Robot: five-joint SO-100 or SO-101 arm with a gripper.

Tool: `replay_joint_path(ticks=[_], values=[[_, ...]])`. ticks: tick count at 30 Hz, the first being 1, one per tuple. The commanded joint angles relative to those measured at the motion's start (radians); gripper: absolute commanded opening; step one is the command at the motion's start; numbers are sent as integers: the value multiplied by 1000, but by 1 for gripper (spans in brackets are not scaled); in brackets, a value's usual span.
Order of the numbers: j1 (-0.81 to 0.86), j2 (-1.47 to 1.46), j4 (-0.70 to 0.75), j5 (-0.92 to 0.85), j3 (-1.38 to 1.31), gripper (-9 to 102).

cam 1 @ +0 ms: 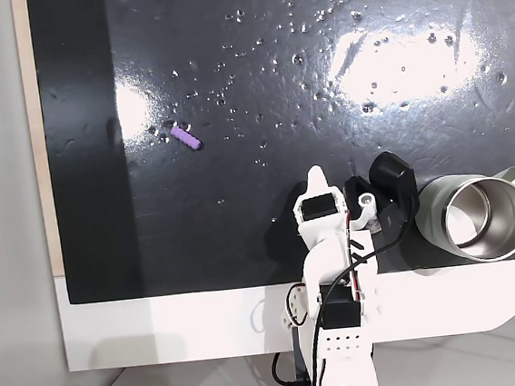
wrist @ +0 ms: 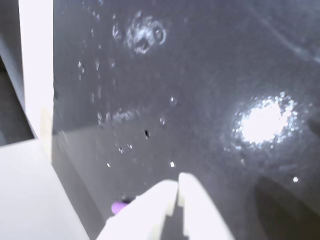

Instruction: Grasp a pengrip and put it in the cup.

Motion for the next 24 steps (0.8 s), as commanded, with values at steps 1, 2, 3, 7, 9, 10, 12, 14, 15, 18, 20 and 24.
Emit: replay_joint_path(ticks=[1, 2, 3, 7, 9, 10, 12, 14, 15, 18, 20, 24], values=[[-35, -204, -5, -43, -179, 0], [-43, -270, -5, -46, -219, 0], [-54, -330, -5, -52, -255, 0], [-112, -532, -25, -80, -367, 0], [-144, -644, -25, -80, -430, 0], [-163, -698, -26, -81, -457, 0], [-199, -788, -44, -83, -499, 0], [-241, -853, -89, -101, -512, 0], [-264, -879, -118, -103, -514, 0], [-342, -999, -179, -92, -555, 0], [-388, -1094, -199, -51, -615, 0], [-453, -1267, -215, 23, -753, 0]])
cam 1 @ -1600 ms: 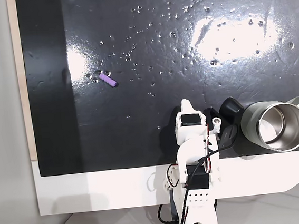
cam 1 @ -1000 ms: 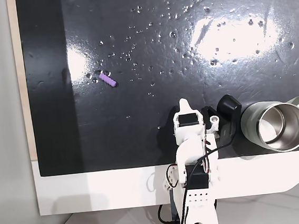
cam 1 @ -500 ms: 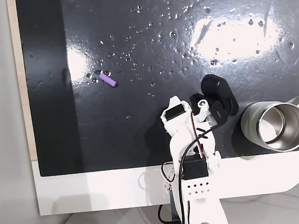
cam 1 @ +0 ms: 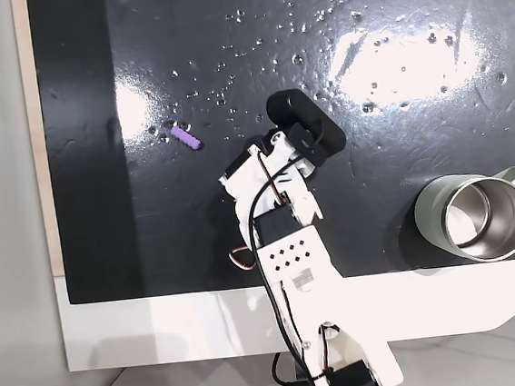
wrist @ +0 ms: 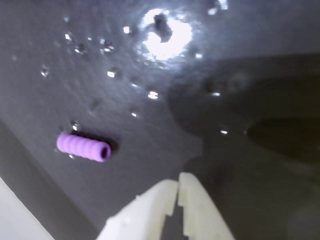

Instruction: Grasp a pengrip and put it in the cup.

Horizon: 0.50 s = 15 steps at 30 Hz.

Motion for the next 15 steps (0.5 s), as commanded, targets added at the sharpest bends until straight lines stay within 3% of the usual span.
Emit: replay_joint_path(ticks=[1, 9, 15], values=[[-66, -121, -40, 60, -161, 0], [-186, -368, -35, 112, -397, 0], [-244, -529, 51, 121, -580, 0]])
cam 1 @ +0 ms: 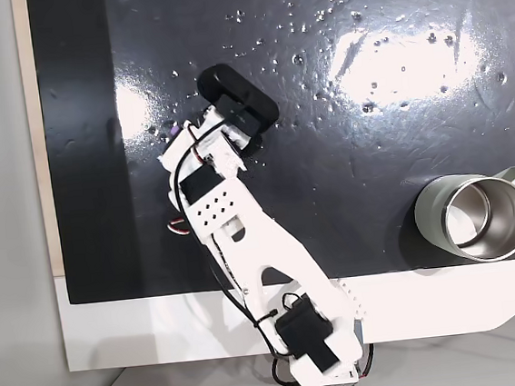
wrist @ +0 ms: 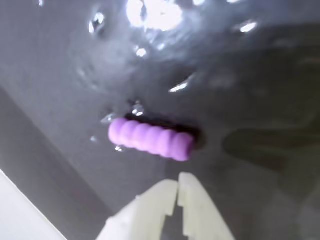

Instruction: Grasp a pengrip and put it in the cup.

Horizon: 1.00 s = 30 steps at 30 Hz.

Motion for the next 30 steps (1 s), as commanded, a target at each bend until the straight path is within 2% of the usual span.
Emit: replay_joint_path(ticks=[1, 10, 17, 23, 30], values=[[-38, -28, 34, 15, -115, 0], [-160, -31, 43, 15, -124, 0], [-172, -46, 49, 55, -132, 0], [-140, -51, 83, -69, -178, 0], [-127, -74, 215, -308, -313, 3]])
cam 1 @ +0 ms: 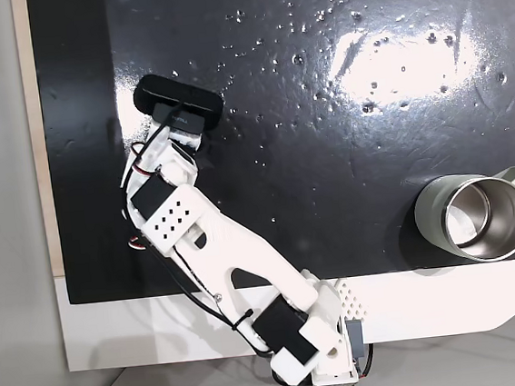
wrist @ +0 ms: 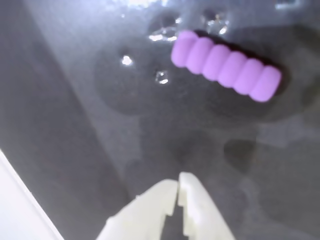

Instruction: Grasp a pengrip and put it in the cup.

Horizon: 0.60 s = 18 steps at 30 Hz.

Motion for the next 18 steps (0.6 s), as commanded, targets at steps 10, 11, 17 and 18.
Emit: replay_joint_path(ticks=[10, 11, 17, 18], values=[[80, -20, 167, -376, -147, 7], [86, -28, 173, -399, -147, 8], [101, -60, 178, -477, -163, 15], [98, -66, 178, -485, -170, 16]])
